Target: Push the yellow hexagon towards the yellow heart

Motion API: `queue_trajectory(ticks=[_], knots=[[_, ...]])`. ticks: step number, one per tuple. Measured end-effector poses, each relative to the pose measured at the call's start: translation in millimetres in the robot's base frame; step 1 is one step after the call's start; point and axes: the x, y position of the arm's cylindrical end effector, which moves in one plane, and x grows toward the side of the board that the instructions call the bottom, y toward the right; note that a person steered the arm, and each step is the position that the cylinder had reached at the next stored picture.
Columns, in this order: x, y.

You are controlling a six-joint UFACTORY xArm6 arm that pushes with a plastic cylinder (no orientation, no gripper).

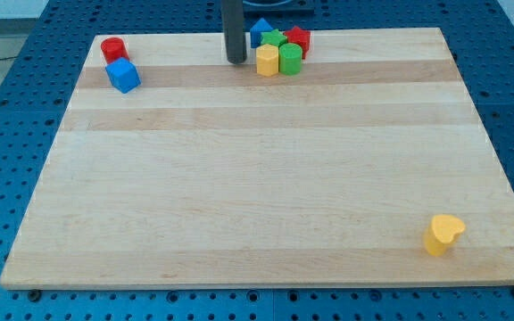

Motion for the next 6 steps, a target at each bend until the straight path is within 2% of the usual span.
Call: queue_trajectory(ticks=[1, 2, 3, 4, 5, 6], knots=[[31.7, 33.3], [37.9, 15.6], [24.7, -34.4], [-5.1, -9.1], [-5.5, 33.9], [19.7, 57.7]])
